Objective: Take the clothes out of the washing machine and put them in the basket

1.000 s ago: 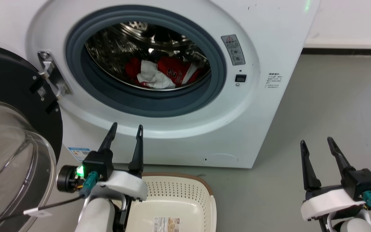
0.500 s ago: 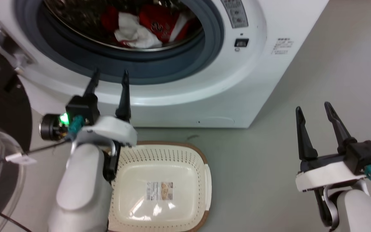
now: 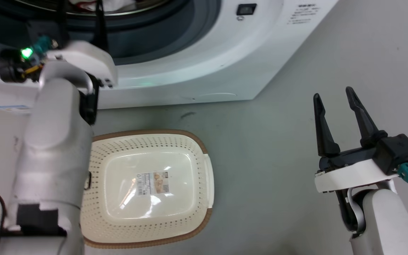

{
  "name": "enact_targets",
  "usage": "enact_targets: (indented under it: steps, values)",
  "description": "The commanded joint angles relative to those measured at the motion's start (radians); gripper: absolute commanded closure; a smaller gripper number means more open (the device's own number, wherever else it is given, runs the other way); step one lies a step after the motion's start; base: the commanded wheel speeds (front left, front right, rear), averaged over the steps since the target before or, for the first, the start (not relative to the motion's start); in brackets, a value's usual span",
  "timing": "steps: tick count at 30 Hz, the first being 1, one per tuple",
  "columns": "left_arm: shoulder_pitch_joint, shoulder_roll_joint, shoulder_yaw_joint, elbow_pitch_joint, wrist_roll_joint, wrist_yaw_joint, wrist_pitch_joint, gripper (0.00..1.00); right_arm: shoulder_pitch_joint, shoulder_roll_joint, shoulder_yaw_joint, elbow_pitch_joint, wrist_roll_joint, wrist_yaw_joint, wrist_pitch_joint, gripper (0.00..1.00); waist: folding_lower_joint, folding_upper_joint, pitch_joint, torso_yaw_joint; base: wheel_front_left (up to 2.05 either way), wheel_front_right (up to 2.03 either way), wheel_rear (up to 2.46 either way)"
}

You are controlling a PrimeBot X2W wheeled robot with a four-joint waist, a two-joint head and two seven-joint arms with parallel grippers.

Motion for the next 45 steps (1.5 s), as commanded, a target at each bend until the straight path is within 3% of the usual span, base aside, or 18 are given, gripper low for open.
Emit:
enact_targets:
  steps: [1, 11, 23, 36, 38, 45]
  values:
    - [-0.033, 0.012, 0.003, 0.026, -0.003, 0.005, 0.004, 0.0, -0.018, 0.001, 0.006, 0.005, 0.005, 0.0, -0.006, 0.0, -0.0001, 0.0, 0.031, -0.033, 0.0, 0.0, 0.0]
    - [-0.307, 0.123, -0.017, 0.244, 0.02, -0.01, 0.164, 0.0, -0.055, 0.001, 0.061, 0.018, 0.076, 0.0, -0.004, 0.0, -0.0001, 0.0, 0.11, -0.14, 0.0, 0.0, 0.0]
    - [-0.53, 0.237, -0.053, 0.366, 0.039, -0.032, 0.45, 0.0, -0.082, 0.001, 0.132, 0.013, 0.16, 0.0, -0.004, 0.0, -0.0001, 0.0, 0.214, -0.257, 0.0, 0.0, 0.0]
    - [-0.608, 0.276, -0.081, 0.429, 0.044, 0.006, 0.742, 0.0, -0.085, 0.001, 0.172, 0.009, 0.198, 0.0, -0.004, 0.0, -0.0001, 0.0, 0.264, -0.283, 0.0, 0.0, 0.0]
    - [-0.605, 0.27, -0.08, 0.426, 0.04, 0.015, 0.755, 1.0, -0.087, 0.001, 0.174, 0.007, 0.198, 0.0, -0.004, 0.0, -0.0001, 0.0, 0.263, -0.28, 0.0, 0.0, 0.0]
    - [-0.569, 0.257, -0.077, 0.365, 0.02, 0.049, 0.676, 1.0, -0.093, 0.001, 0.174, 0.013, 0.184, 0.0, -0.004, 0.0, -0.0001, 0.0, 0.243, -0.267, 0.0, 0.0, 0.0]
